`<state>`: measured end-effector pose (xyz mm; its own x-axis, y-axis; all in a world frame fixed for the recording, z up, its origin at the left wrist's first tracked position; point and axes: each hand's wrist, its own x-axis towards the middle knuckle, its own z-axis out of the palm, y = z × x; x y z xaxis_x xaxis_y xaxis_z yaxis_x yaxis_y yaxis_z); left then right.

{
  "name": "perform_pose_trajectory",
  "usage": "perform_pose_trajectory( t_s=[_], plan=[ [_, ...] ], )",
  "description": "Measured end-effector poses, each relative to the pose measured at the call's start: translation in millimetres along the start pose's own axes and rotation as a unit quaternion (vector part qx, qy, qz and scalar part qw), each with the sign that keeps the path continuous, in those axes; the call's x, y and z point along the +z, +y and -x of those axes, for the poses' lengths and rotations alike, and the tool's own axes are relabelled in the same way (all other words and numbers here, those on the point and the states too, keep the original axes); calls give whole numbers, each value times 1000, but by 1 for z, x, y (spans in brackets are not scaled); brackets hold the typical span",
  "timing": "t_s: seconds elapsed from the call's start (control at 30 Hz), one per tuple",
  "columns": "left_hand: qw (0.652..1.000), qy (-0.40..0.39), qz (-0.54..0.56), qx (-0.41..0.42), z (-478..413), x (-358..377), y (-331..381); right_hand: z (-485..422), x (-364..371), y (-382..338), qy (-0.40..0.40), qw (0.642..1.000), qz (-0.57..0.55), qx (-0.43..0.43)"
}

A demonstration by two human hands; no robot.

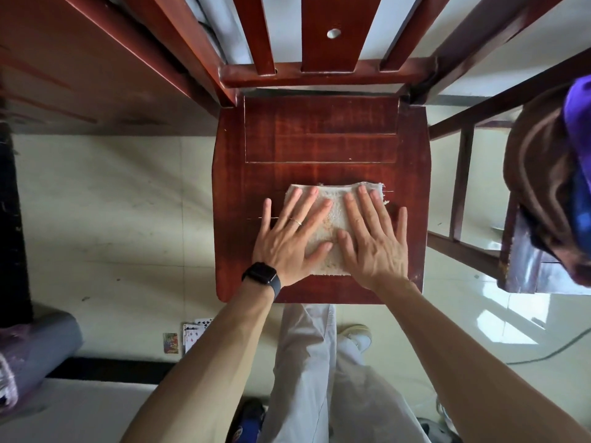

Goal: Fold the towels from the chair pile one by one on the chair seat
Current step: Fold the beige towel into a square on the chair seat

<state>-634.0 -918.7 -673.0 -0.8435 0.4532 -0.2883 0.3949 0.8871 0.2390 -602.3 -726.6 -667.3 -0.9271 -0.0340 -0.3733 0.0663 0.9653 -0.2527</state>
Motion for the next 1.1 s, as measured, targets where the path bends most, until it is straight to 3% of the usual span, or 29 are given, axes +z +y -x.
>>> perform_pose_trajectory(
  t_s=[0.27,0.4,0.47,0.53,0.6,0.63,0.67,0.83,1.0,1.1],
  plan=[
    [998,-15,9,-67,6,-5,8,7,-2,-17,-7,989,-51,136],
    [982,20,112,-148,11,-24,18,17,-25,-21,28,975,-137,175],
    [953,98,207,-198,12,-38,22,21,-38,-18,71,953,-205,213],
    [878,118,341,-313,10,-48,23,19,-48,-13,69,888,-337,304],
    [775,60,461,-427,6,-53,21,14,-55,-8,12,827,-422,372],
    [739,19,494,-459,3,-52,18,11,-57,-6,-14,823,-427,375],
    [724,-13,506,-469,2,-51,13,8,-58,-3,-32,824,-426,372],
    [737,-74,511,-435,-1,-52,-5,-8,-60,10,-88,806,-445,381],
    [712,-134,548,-419,-8,-56,-21,-18,-58,24,-147,779,-474,384],
    [691,-142,571,-420,-9,-59,-27,-18,-58,28,-153,789,-467,370]
  ],
)
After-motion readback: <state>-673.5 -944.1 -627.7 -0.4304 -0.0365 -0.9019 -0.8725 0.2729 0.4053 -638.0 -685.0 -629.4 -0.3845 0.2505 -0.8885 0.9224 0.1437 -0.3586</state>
